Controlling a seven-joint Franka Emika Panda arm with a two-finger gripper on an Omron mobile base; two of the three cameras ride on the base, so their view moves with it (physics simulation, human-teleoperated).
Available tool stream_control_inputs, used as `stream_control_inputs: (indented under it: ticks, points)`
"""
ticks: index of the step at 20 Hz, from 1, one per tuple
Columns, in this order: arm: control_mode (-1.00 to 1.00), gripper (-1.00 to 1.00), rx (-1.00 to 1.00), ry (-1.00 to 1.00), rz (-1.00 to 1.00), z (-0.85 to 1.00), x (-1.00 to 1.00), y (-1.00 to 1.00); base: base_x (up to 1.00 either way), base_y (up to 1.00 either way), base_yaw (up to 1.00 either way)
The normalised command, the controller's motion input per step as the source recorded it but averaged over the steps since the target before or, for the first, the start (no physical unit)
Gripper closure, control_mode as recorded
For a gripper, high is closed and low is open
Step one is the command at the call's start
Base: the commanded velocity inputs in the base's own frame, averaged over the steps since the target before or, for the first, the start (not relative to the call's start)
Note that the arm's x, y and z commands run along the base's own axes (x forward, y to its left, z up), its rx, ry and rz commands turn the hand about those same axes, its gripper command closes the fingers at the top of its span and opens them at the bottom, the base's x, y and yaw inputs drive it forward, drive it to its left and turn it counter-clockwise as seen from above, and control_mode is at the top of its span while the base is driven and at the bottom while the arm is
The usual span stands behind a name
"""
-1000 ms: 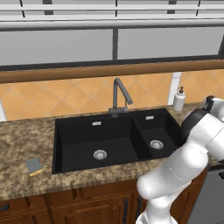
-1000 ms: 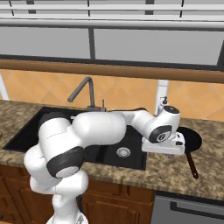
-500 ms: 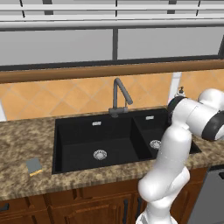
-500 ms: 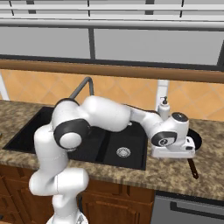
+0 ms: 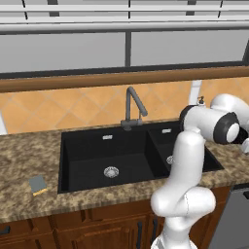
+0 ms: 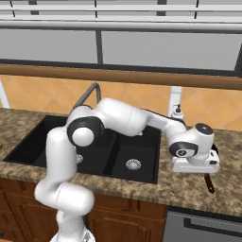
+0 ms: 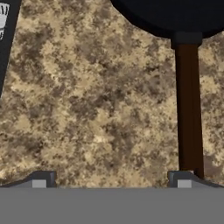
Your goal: Pick the pan and sponge and place them into the sink. Then turn on the water.
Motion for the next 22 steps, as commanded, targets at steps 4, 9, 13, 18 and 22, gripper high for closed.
stream_control_inputs:
  ticks: [4,9,13,18,22]
  points:
    - [-1.0,-1.0,0.0,0.0,0.0,0.0,0.08,-0.12,0.0,0.0,0.0]
    - [-1.0,-1.0,0.0,0.0,0.0,0.0,0.08,-0.11,0.0,0.0,0.0]
    - [-1.0,-1.0,0.0,0.0,0.0,-0.07,0.15,-0.18,0.0,0.0,0.0]
    - [-1.0,-1.0,0.01,0.01,0.02,-0.2,0.08,-0.23,0.0,0.0,0.0]
    - [-1.0,-1.0,0.0,0.0,0.0,-0.27,0.15,-0.13,0.0,0.0,0.0]
